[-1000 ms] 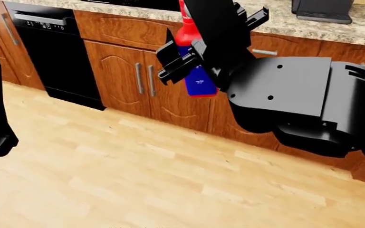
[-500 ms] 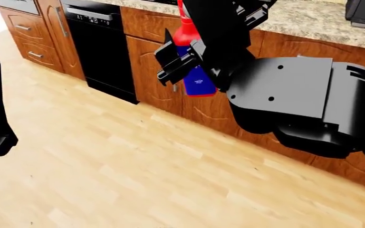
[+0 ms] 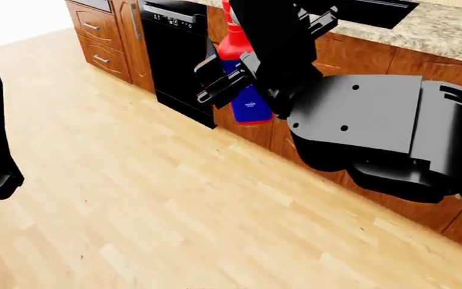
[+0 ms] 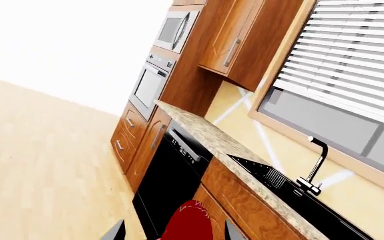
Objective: Move the drinks to the dining counter.
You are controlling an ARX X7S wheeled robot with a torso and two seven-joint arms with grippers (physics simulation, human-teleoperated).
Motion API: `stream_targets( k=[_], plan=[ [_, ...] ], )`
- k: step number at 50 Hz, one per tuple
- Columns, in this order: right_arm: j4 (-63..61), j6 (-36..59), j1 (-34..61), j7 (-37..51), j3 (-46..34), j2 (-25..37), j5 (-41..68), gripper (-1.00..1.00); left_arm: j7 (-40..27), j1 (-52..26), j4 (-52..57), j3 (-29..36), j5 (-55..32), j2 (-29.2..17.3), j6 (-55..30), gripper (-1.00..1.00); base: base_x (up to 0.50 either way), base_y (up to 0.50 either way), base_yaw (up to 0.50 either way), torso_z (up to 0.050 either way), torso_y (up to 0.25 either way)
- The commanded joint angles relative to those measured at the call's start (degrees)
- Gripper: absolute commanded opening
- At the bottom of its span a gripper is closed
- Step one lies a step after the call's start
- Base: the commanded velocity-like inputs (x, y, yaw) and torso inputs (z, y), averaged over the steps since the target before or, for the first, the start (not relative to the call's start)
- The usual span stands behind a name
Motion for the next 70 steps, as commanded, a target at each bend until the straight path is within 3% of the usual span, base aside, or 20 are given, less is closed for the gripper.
stream_targets(
  k=[1,70],
  plan=[
    [-0.15,0.44,0.33,-0.40,0.92,0.03,-2.14,-1.00,-0.13,-0.75,0.14,1.13,0.00,-0.21,0.34,1.00,0.02,0.01,0.50,0.000,0.000],
    [-0.94,1.48,0.13,-1.29,1.48,-0.15,-2.93,-1.00,0.15,-2.35,-0.13,2.53,0.17,-0.37,-0.01,1.00,0.02,0.03,0.50,0.000,0.001]
  ],
)
